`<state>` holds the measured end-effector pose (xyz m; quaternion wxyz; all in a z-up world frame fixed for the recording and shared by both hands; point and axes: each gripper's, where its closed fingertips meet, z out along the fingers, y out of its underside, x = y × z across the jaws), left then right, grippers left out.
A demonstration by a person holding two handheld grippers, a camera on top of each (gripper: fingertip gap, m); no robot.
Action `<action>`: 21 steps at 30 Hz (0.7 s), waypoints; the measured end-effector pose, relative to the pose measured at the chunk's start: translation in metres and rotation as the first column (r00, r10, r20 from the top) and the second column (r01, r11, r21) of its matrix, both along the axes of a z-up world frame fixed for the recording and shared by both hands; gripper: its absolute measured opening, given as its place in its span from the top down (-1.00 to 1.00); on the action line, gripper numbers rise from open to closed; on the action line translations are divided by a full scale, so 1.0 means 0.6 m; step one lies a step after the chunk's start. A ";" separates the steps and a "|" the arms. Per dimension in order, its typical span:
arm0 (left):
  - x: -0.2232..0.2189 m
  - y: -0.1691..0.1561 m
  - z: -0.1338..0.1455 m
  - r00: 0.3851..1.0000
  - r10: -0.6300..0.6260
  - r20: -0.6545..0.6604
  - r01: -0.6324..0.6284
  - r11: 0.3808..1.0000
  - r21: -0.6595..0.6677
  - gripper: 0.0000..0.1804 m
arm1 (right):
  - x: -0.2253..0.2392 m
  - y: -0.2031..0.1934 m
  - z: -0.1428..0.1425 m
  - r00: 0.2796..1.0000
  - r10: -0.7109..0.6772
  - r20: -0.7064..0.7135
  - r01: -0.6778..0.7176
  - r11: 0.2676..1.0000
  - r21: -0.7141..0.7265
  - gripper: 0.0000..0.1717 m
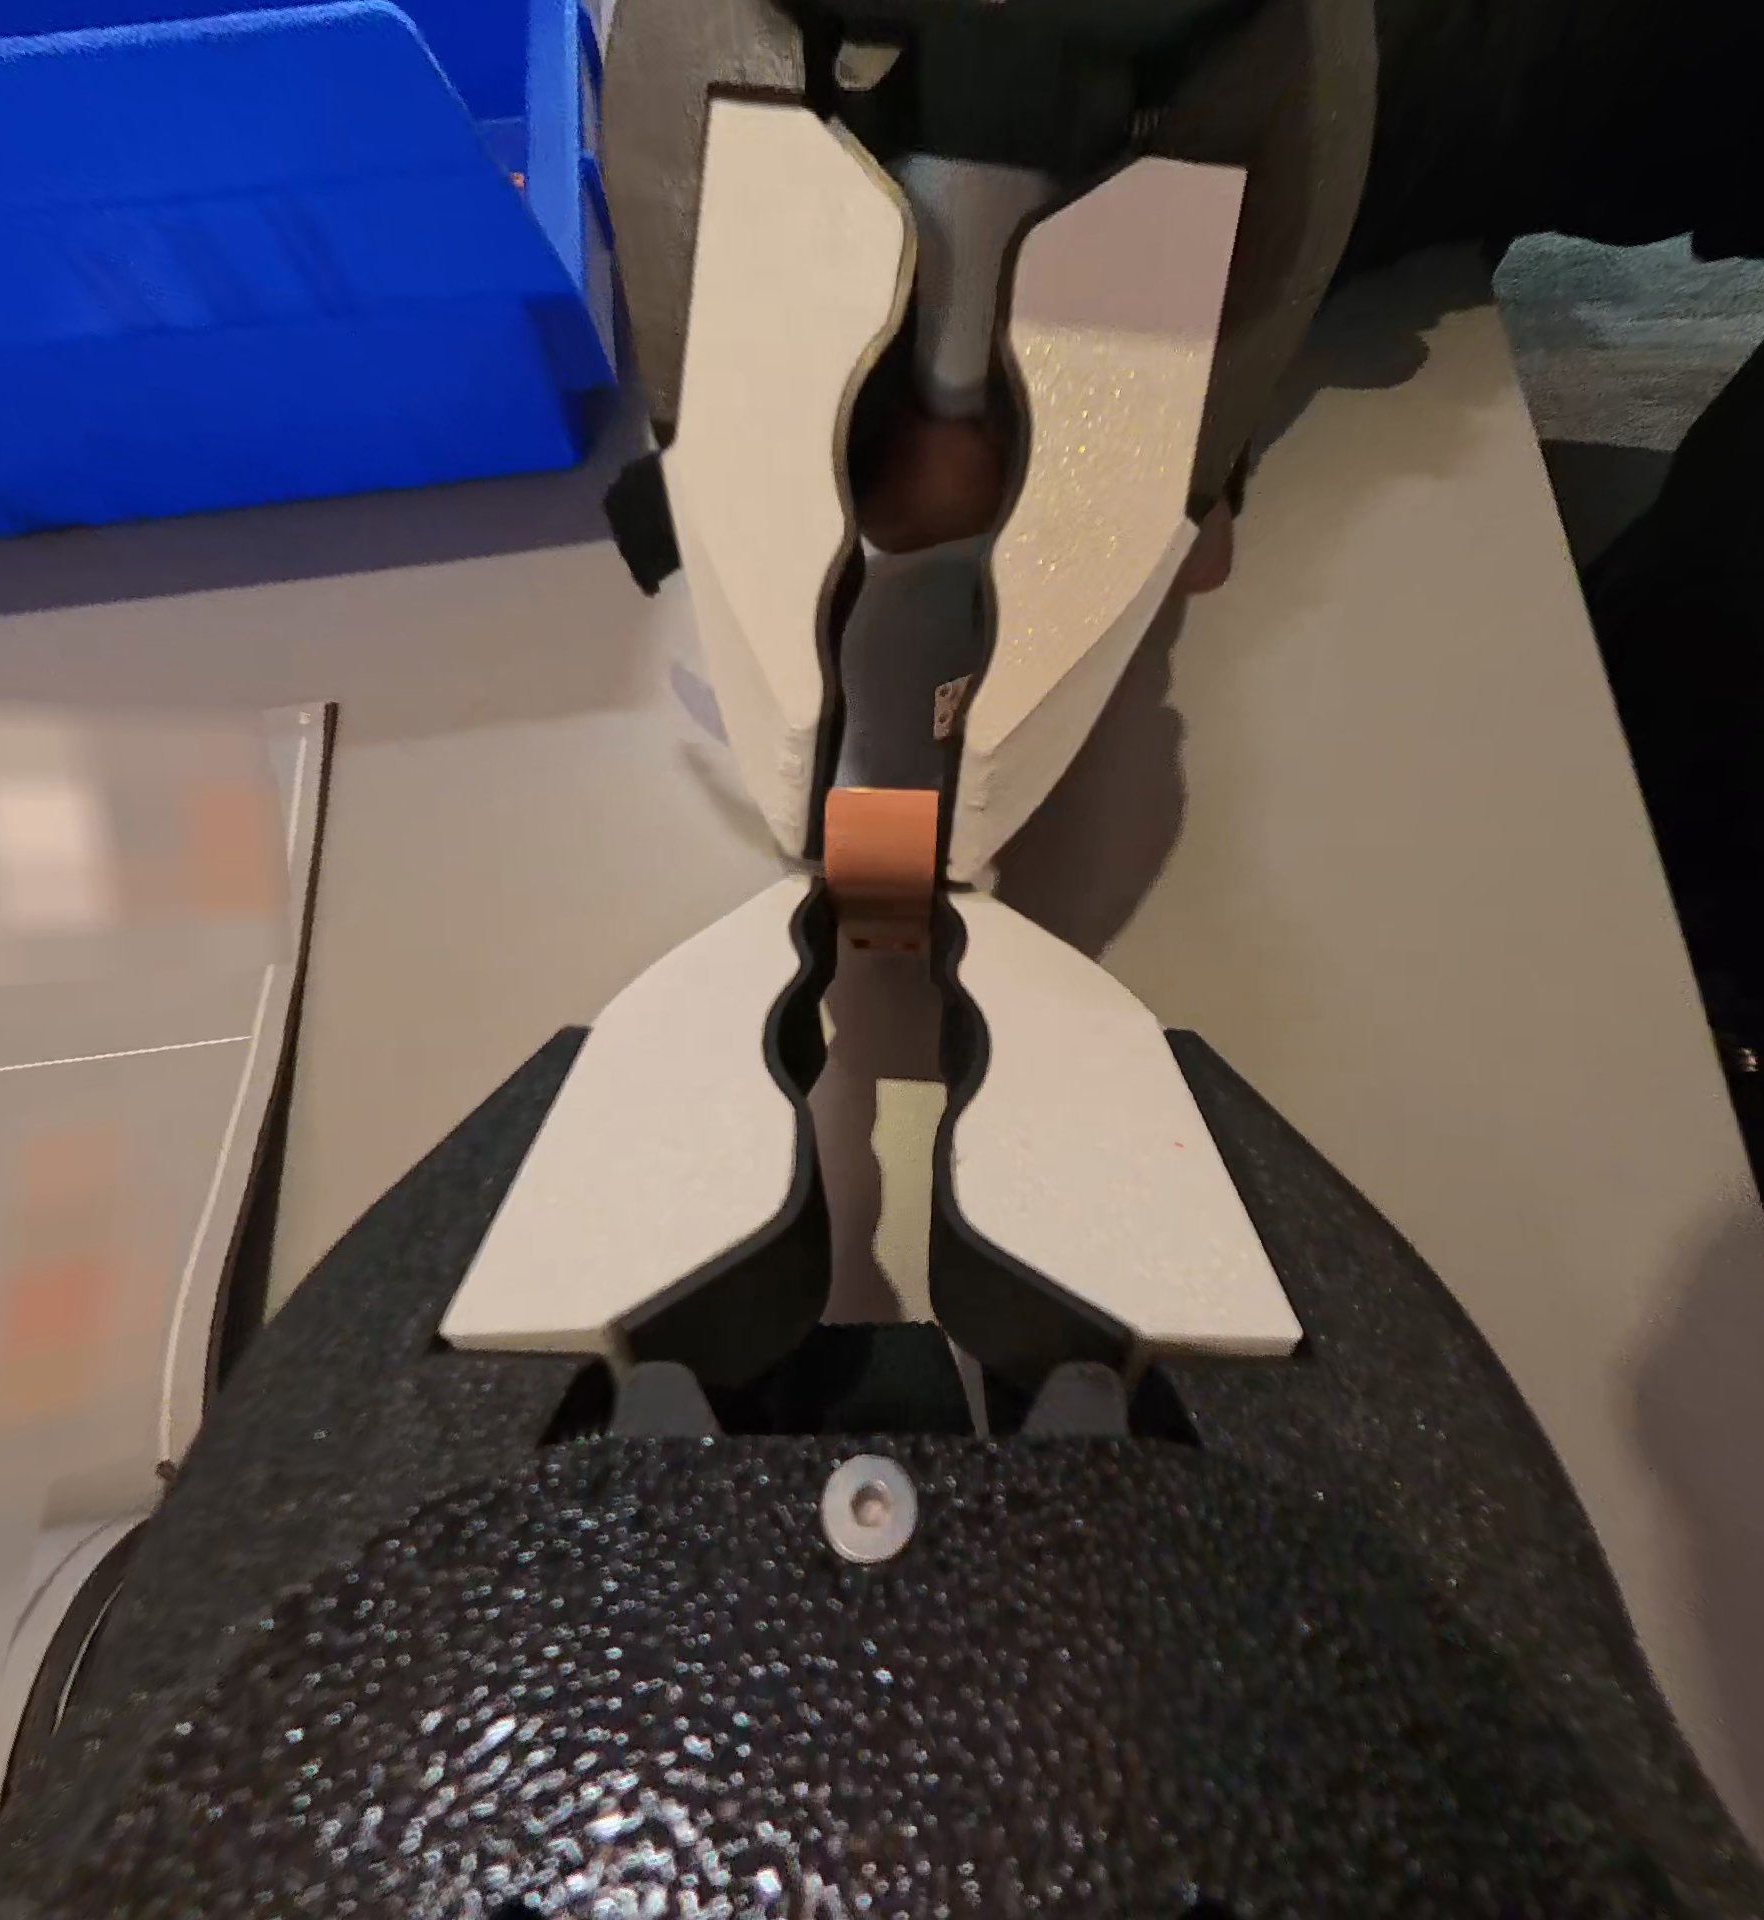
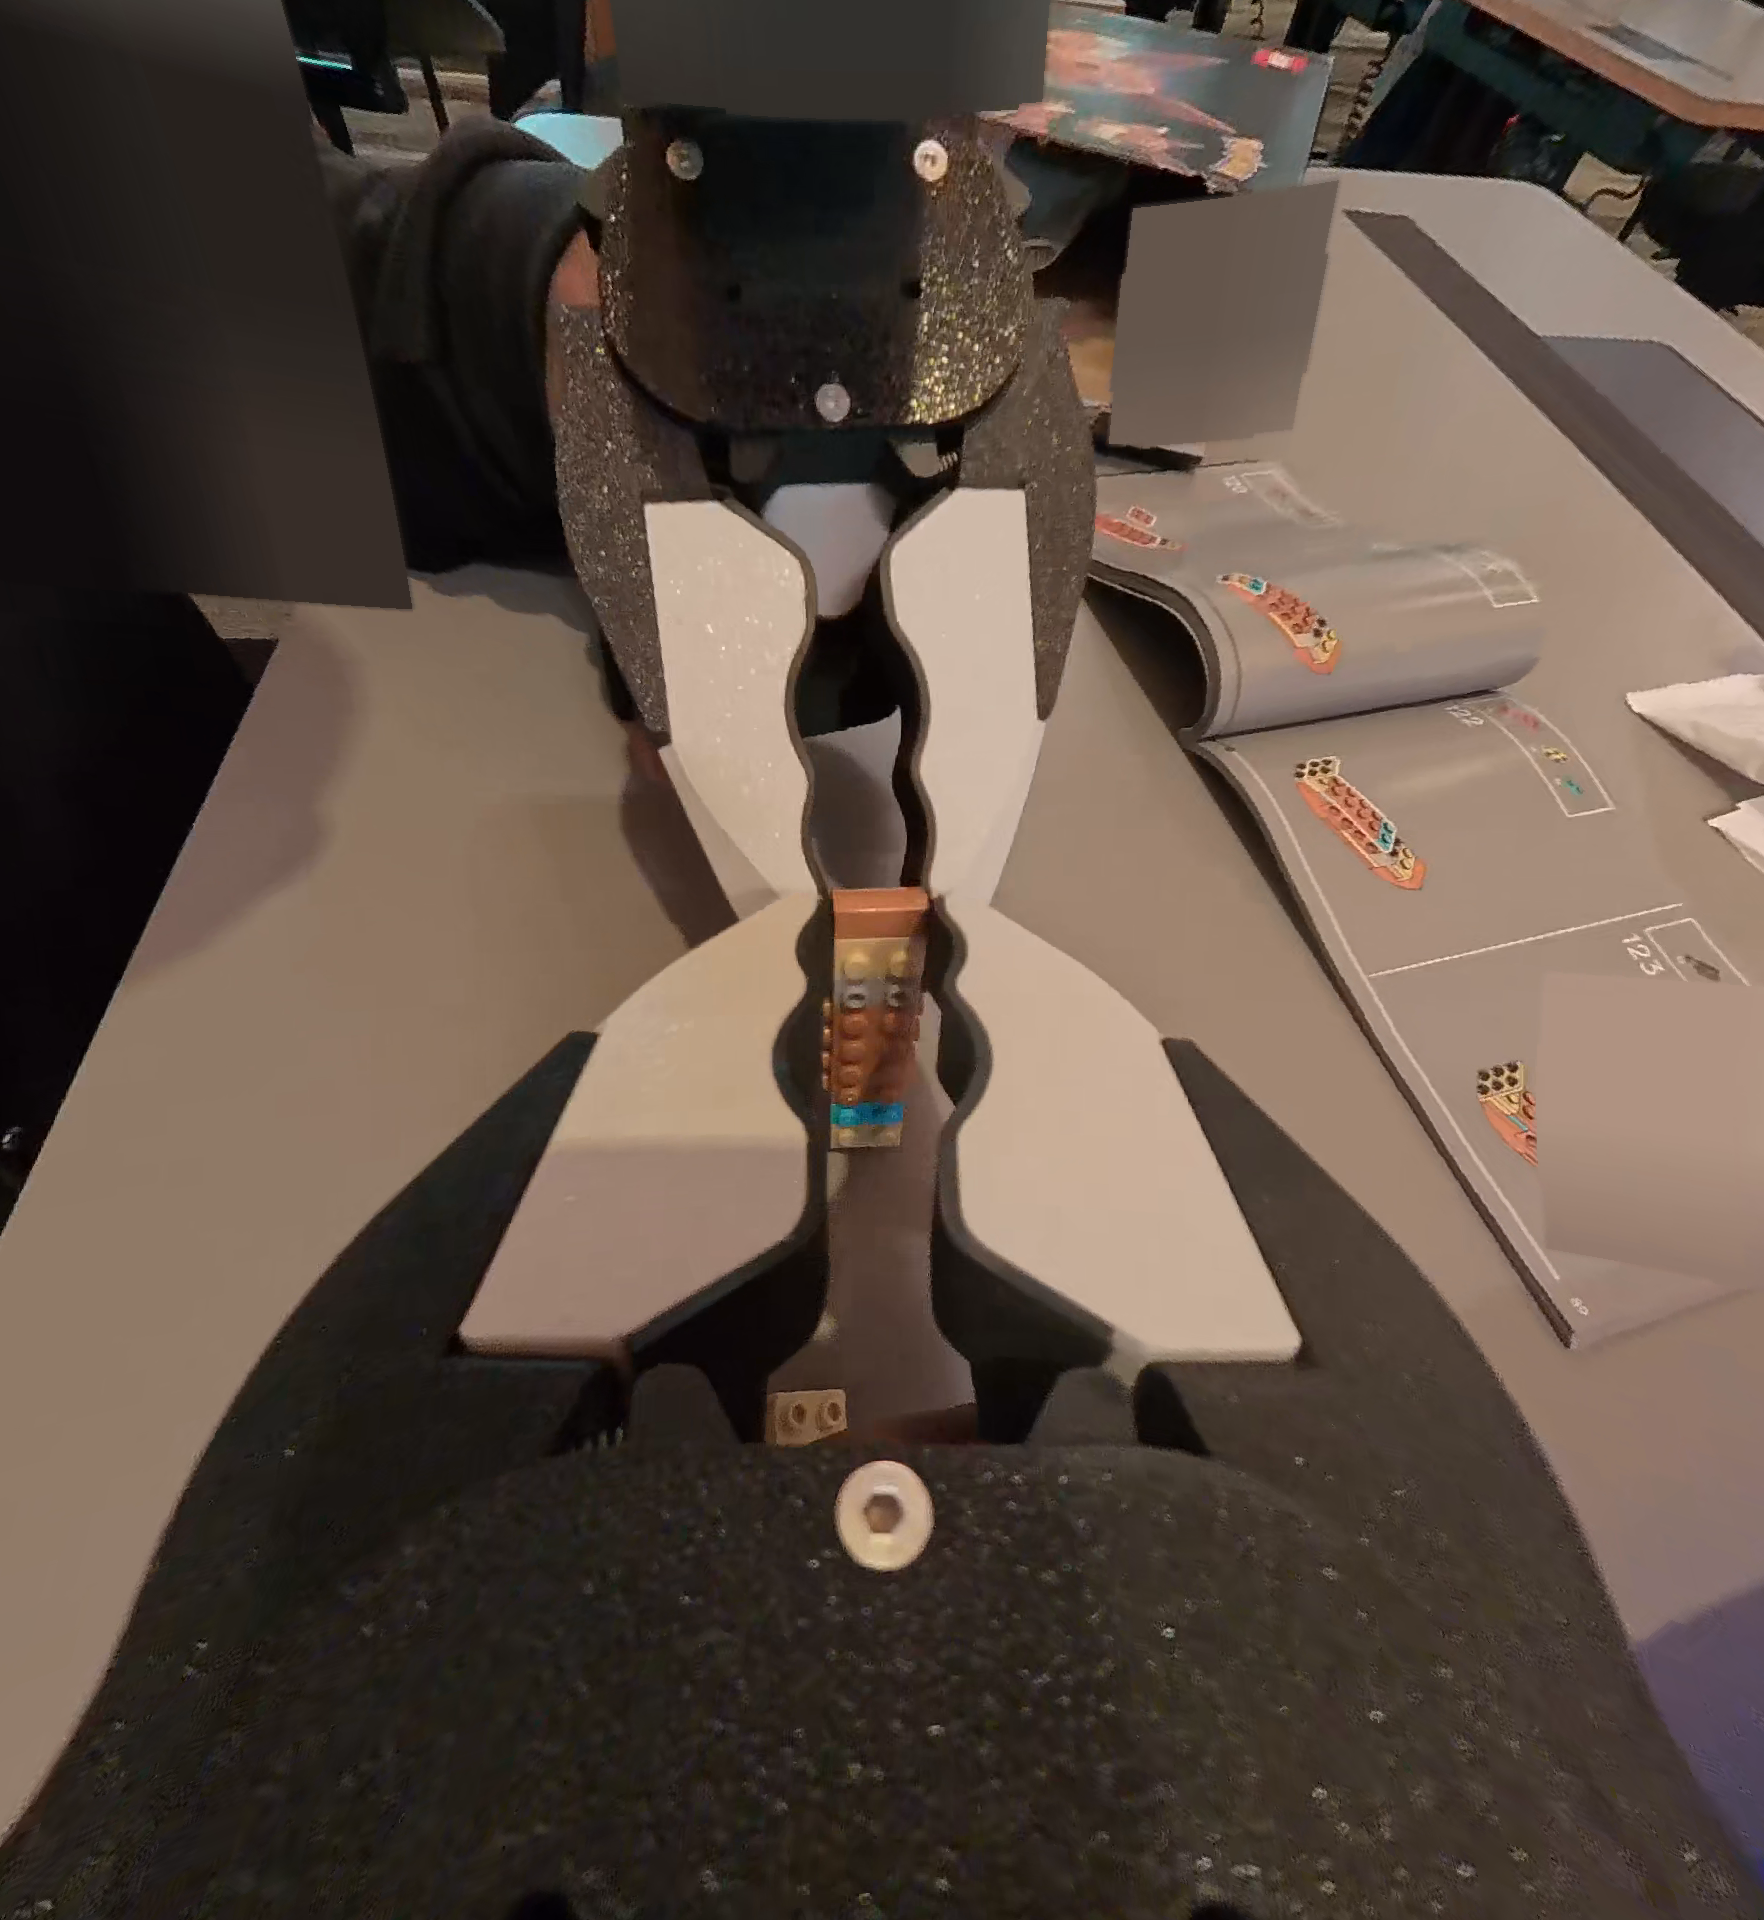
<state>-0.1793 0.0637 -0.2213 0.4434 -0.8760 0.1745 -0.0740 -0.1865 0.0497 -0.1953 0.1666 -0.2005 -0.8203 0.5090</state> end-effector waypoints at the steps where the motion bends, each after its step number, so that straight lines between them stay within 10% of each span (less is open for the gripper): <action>1: -0.001 0.000 -0.001 1.000 0.004 0.004 -0.004 1.000 0.000 0.81 | -0.001 0.000 -0.001 1.000 -0.006 -0.002 0.006 1.000 0.000 0.81; 13: 0.003 0.010 0.002 0.990 -0.018 0.137 0.008 0.997 0.073 0.64 | -0.018 0.023 0.052 0.995 -0.039 0.094 0.066 0.947 -0.316 0.81; 21: 0.004 0.018 -0.006 0.992 -0.007 0.125 -0.004 0.996 0.090 0.81 | 0.000 0.027 0.036 0.996 0.001 0.091 0.017 0.980 -0.197 0.75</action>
